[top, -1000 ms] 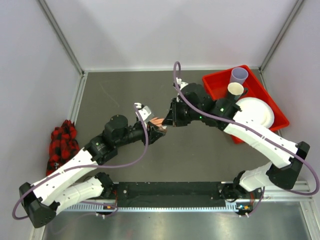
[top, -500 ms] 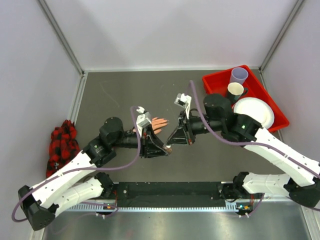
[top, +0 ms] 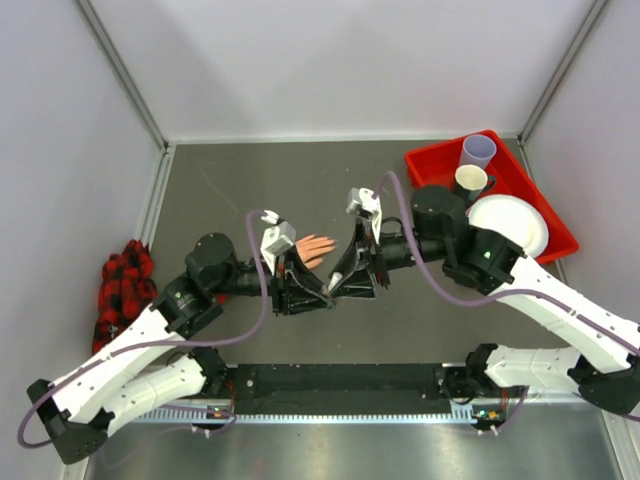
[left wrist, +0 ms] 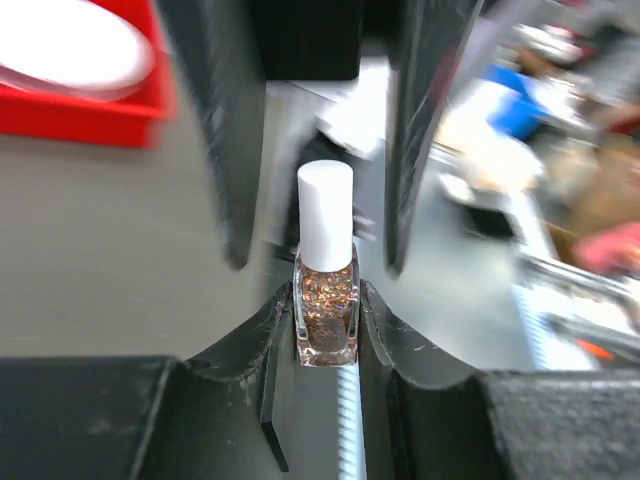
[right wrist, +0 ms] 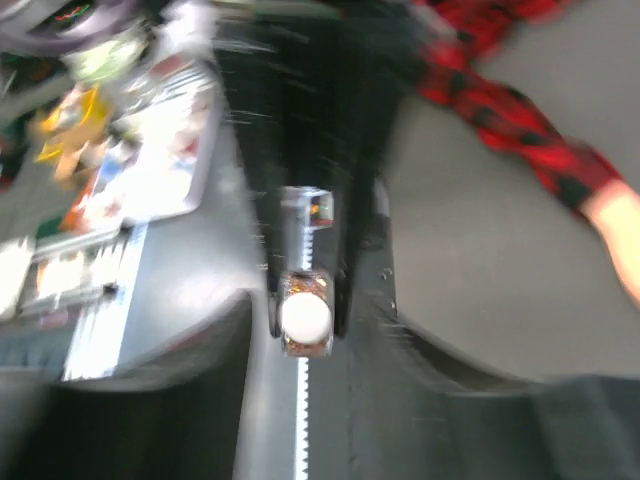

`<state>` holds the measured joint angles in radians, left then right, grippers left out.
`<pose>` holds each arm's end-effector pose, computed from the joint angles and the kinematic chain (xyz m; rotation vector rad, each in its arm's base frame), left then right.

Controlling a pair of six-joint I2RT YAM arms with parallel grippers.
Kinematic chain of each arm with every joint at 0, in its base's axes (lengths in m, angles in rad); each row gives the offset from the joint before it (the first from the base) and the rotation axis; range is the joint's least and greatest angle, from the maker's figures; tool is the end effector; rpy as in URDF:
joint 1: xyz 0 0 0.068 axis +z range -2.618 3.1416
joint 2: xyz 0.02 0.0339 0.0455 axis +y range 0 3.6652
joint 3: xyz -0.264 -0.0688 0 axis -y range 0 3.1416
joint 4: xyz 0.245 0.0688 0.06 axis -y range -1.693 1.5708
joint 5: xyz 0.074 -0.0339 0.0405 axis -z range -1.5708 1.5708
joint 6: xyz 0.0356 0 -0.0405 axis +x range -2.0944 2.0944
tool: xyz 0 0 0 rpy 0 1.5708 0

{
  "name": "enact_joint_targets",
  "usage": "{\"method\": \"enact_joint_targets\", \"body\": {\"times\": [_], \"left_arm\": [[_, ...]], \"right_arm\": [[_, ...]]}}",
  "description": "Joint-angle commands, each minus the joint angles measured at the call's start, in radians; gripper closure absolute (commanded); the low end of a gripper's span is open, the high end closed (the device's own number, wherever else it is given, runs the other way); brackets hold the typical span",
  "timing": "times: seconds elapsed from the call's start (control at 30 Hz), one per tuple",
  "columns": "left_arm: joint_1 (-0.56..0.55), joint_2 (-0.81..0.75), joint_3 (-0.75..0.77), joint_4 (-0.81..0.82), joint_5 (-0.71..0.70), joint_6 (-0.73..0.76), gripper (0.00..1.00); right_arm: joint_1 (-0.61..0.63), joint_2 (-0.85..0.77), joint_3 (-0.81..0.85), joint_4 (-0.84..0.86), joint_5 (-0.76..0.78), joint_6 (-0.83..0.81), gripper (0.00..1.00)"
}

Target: Paint the nails

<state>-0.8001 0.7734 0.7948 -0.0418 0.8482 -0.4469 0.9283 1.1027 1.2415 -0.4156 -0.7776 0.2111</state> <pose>0.1009 -0.1422 0.3612 1.0325 1.5318 -1.5857 0.1183 0.1998 0.4153 -1.2518 1.6171 1.4699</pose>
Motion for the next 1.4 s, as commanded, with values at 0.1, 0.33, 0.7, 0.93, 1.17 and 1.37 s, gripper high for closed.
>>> {"method": "enact_joint_targets", "body": {"times": [0.1,0.33,0.7,0.93,1.17,1.37], "left_arm": [[0.001,-0.046,0.104,-0.191,-0.553,0.332,1.0],[0.001,-0.072,0.043,-0.113,-0.655,0.378,1.0],[0.001,-0.082,-0.006,-0.036,-0.689,0.312,1.0],[0.001,-0.069,-0.009,-0.035,-0.692,0.3,1.0],[-0.001,-0.046,-0.003,-0.04,-0.676,0.294,1.0],[-0.001,-0.046,0.001,-0.052,-0.661,0.281,1.0]], "right_arm": [[0.018,0.051,0.167,-0.276,0.627,0.27,0.16],[0.124,0.127,0.311,-0.365,0.842,0.45,0.01],[0.199,0.295,0.44,-0.357,1.117,0.495,0.62],[0.216,0.353,0.481,-0.362,1.118,0.471,0.6],[0.216,0.394,0.512,-0.385,1.107,0.45,0.66],[0.216,0.393,0.498,-0.388,1.065,0.441,0.9]]}}
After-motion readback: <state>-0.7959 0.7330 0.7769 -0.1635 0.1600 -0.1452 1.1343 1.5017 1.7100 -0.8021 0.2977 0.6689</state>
